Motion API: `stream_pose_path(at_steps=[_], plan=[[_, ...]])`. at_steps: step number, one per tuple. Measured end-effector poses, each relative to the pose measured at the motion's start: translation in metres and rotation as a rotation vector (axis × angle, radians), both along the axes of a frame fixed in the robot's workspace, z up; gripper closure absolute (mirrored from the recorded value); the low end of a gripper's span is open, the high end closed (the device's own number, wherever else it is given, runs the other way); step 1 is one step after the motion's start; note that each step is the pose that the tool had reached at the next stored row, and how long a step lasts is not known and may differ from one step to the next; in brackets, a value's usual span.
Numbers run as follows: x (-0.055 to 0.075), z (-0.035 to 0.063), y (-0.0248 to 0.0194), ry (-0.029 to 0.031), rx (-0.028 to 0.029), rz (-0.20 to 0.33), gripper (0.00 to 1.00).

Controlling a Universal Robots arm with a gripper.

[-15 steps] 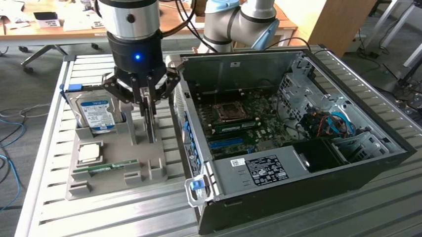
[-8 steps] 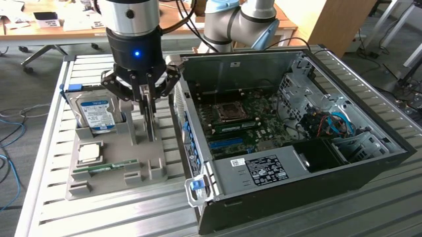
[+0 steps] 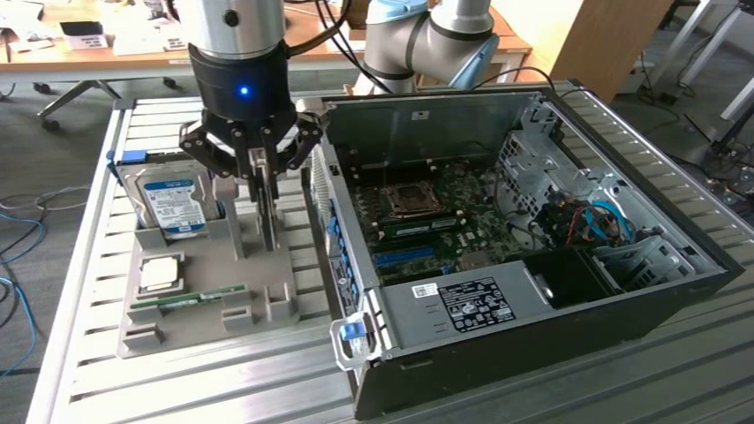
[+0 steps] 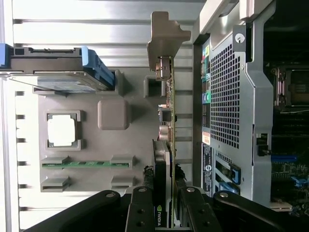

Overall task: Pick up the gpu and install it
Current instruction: 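Pick up the gpu and move the gpu toward the slot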

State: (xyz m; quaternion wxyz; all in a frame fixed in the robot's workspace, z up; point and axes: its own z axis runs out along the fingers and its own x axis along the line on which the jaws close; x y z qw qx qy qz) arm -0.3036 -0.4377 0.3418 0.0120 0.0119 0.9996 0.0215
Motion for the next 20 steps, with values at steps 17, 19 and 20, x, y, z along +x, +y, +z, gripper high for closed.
stream_pose_path(at_steps=[17, 19, 20], plan=[[0.000, 0.0121, 0.0000, -0.0001, 0.0000, 0.000, 0.73], [0.000, 0.0140, 0.0000, 0.0000, 0.0000, 0.000, 0.73], [0.000, 0.0152, 0.0000, 0.0000, 0.0000, 0.000, 0.73]])
